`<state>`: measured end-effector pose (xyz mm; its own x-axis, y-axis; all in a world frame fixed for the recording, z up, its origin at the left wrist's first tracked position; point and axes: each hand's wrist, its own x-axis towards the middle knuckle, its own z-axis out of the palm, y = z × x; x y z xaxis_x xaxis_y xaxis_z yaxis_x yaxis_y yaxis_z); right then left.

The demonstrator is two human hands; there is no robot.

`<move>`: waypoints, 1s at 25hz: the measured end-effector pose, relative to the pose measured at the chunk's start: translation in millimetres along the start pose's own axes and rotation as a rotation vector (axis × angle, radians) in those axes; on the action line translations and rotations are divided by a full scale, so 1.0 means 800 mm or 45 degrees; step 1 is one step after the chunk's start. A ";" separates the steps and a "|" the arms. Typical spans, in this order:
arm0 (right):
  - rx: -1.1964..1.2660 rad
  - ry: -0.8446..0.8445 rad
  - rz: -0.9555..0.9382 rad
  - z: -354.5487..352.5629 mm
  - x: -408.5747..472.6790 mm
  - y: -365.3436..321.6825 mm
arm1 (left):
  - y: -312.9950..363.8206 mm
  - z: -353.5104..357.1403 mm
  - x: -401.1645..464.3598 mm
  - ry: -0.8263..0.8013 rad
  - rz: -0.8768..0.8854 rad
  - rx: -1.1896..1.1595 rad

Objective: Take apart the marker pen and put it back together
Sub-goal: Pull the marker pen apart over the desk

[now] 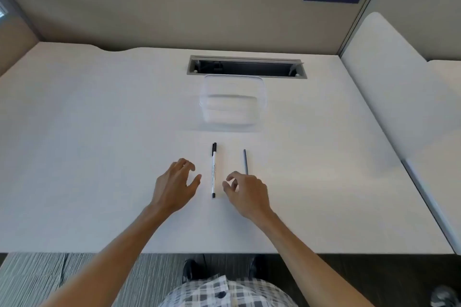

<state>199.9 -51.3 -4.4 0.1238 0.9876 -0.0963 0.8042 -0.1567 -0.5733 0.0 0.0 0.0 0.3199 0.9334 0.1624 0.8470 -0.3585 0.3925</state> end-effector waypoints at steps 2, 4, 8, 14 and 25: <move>-0.017 0.000 0.002 0.007 -0.002 -0.007 | -0.001 0.000 -0.003 -0.009 -0.030 0.010; -0.032 0.002 0.001 0.016 -0.003 -0.015 | 0.000 0.003 -0.010 -0.059 -0.034 0.020; -0.059 0.042 0.001 0.025 0.002 -0.028 | 0.002 0.002 -0.010 -0.093 -0.042 -0.018; -0.184 0.054 -0.027 0.034 0.001 -0.039 | 0.010 0.004 -0.006 -0.113 -0.020 -0.016; -0.146 0.106 0.061 0.022 0.003 -0.039 | 0.011 0.004 0.007 -0.057 0.087 -0.020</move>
<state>164.7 -44.4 -0.8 0.2077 0.9769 -0.0510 0.8569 -0.2069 -0.4722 11.0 1.6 1.2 0.3958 0.9062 0.1487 0.8158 -0.4213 0.3961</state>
